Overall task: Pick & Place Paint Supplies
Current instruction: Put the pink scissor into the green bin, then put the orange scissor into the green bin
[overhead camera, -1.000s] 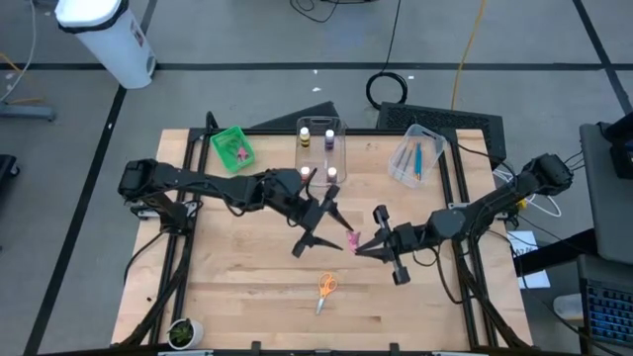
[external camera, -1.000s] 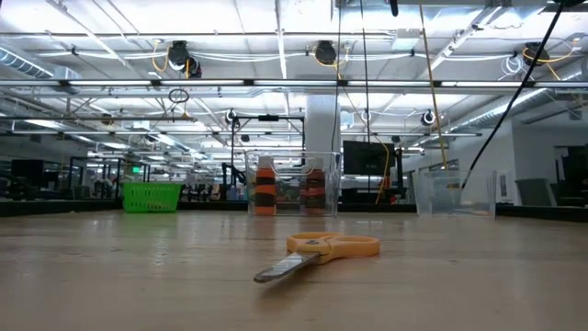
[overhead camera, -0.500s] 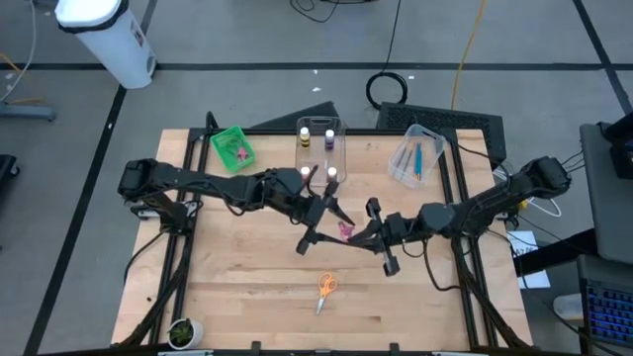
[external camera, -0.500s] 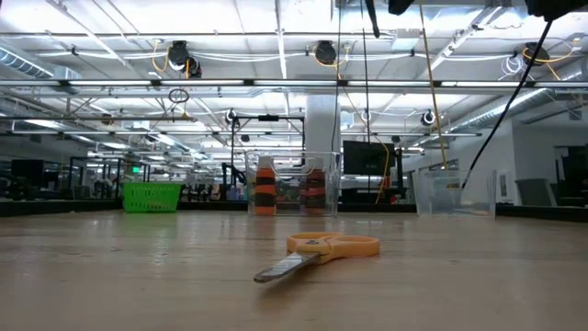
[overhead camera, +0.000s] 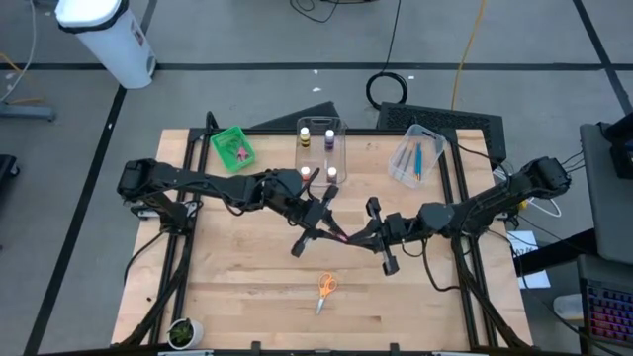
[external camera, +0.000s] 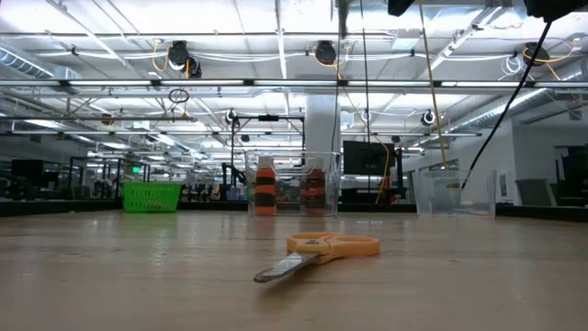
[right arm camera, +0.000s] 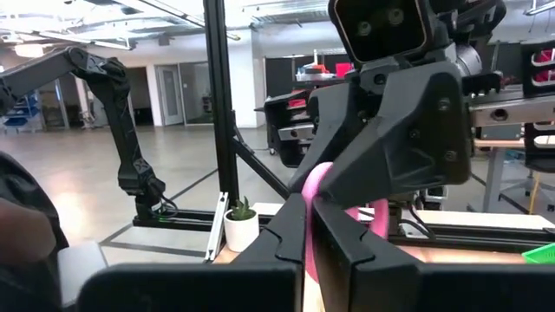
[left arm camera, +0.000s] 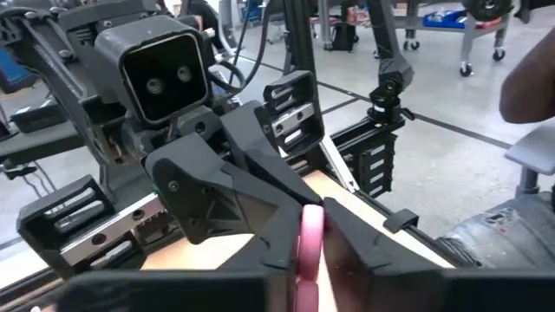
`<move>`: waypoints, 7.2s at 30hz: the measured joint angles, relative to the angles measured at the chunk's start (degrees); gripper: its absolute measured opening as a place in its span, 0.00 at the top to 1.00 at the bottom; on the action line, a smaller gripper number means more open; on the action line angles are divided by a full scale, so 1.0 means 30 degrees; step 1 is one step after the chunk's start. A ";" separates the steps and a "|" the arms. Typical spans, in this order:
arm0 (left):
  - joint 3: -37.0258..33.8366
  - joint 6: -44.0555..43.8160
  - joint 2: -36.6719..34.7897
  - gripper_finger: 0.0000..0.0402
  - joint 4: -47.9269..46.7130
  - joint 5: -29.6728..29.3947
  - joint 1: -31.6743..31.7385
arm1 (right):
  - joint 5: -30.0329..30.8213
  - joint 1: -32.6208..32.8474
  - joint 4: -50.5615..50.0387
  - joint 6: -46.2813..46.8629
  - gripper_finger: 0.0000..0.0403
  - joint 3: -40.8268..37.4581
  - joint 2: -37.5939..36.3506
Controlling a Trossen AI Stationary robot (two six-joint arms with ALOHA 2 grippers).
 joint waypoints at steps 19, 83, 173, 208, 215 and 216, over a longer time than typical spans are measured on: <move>-0.0352 0.0720 -0.5214 0.96 -0.4794 -0.4728 0.0621 | 0.2109 0.0020 -0.1104 -0.2279 0.64 0.0015 -0.0036; -1.8666 -1.4552 -1.2015 0.47 0.2055 -2.1124 1.4138 | 0.2055 -0.0882 -0.3629 -0.2518 0.58 -0.0024 -0.0015; -1.8644 -1.1486 -1.3304 0.38 0.6808 -0.8052 0.5858 | -0.1020 -0.1144 -1.7209 -0.4324 1.00 0.6820 1.0918; -1.8644 -1.1474 -1.3311 0.38 0.6459 -0.8050 0.5858 | -0.2159 -0.3738 -1.3826 -0.3142 0.81 0.3553 1.0892; -1.8644 -1.1471 -1.3311 0.38 0.6466 -0.8056 0.5858 | -0.3016 -0.3703 -1.4151 -0.3390 0.98 0.2666 1.0907; -1.8644 -1.1471 -1.3311 0.38 0.6466 -0.8057 0.5858 | -0.2913 -0.3672 -1.4165 -0.3333 0.98 0.2584 1.0907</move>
